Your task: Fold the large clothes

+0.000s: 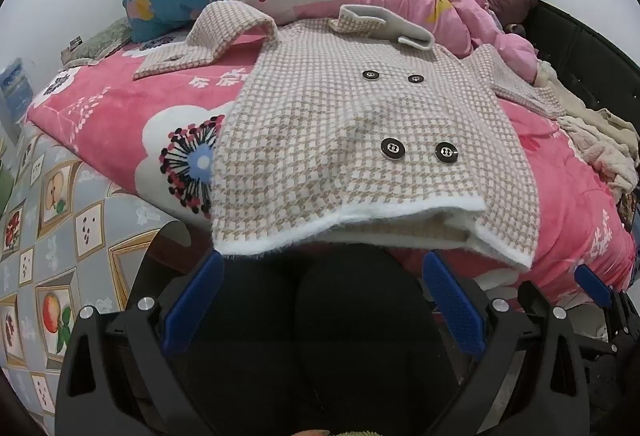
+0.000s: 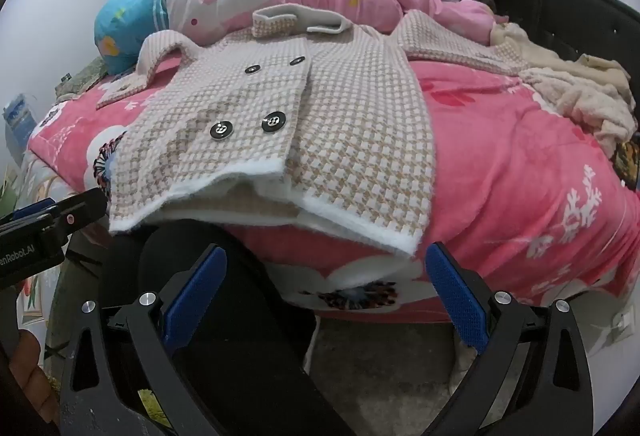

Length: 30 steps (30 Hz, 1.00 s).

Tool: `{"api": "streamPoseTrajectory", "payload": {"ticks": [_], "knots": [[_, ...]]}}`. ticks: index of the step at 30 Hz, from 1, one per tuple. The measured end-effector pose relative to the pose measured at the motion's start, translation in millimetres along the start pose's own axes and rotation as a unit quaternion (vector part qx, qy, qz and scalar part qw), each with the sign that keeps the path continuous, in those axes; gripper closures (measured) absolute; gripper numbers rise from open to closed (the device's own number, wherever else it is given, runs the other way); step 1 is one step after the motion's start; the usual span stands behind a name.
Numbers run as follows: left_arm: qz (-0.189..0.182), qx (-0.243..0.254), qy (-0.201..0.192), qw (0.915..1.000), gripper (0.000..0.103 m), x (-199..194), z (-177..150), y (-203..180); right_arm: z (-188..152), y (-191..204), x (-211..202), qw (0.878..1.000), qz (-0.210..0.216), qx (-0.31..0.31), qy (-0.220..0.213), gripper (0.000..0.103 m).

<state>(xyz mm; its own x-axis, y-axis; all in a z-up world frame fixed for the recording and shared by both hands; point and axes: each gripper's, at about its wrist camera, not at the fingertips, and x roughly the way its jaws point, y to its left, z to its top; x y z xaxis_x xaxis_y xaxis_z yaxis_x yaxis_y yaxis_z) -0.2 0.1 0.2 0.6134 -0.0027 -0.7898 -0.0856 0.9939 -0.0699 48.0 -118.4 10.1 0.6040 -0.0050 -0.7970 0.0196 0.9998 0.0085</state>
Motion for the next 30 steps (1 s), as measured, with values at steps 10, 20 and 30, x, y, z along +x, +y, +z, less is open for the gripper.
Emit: {"api": "streamPoseTrajectory", "payload": {"ticks": [10,20,30], "knots": [[0.000,-0.001,0.004,1.0000,0.005,0.3,0.0,0.0,-0.5,-0.7,0.8,1.000,-0.002,-0.002,0.001,0.007],[0.000,-0.001,0.004,1.0000,0.005,0.0,0.0,0.2,-1.1,-1.7,1.5,1.000,-0.003,-0.002,0.001,0.007],[0.001,0.000,0.005,1.0000,0.005,0.4,0.0,0.0,-1.7,-2.7,2.2,1.000,-0.002,-0.002,0.000,0.007]]}}
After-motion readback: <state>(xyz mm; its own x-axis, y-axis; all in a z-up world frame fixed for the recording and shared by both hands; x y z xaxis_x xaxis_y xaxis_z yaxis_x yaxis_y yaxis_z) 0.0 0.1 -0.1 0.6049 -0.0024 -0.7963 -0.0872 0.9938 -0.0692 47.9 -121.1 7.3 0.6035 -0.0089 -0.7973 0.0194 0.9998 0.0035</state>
